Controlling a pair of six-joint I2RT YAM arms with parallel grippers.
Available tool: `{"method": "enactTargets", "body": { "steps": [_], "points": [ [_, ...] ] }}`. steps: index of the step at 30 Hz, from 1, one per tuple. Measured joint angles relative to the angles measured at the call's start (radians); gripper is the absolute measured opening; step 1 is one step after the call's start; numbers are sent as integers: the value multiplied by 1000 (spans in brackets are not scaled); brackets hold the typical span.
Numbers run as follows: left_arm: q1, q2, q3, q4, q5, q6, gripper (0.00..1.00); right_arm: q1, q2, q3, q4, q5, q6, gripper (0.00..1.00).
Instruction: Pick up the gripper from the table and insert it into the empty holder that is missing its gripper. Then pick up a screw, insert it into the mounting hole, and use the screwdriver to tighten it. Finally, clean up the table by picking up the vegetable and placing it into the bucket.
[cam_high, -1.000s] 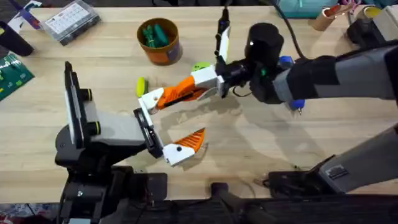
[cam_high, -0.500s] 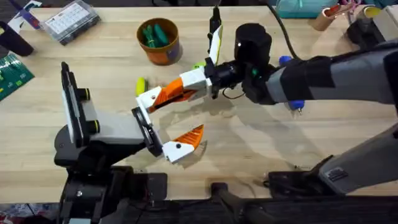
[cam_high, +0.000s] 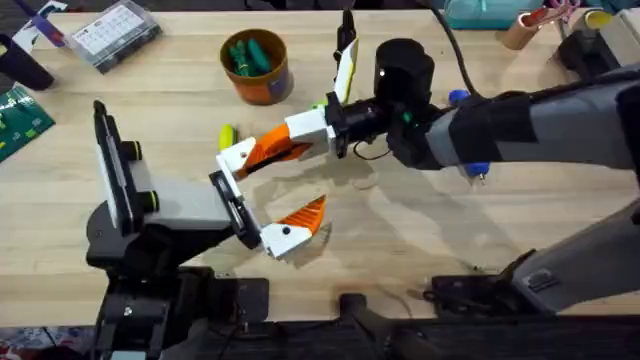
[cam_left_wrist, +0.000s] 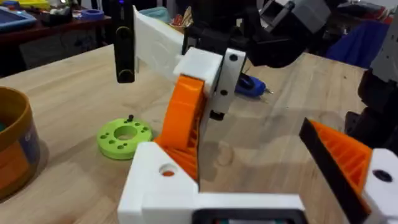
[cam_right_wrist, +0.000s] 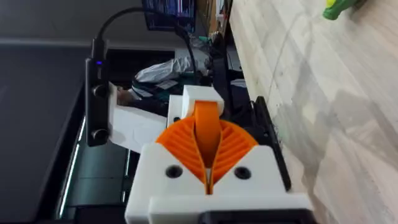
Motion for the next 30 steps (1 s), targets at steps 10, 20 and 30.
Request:
{"method": "enactTargets", "body": {
  "steps": [10,20,30],
  "points": [
    [0,0,0,0,0,0,988,0,0,0,0,1,0,12],
    [0,0,0,0,0,0,988,0,0,0,0,1,0,14],
    [0,0,0,1,-10,1,988,5,0,0,-3,26,-8,174]
  ]
}}
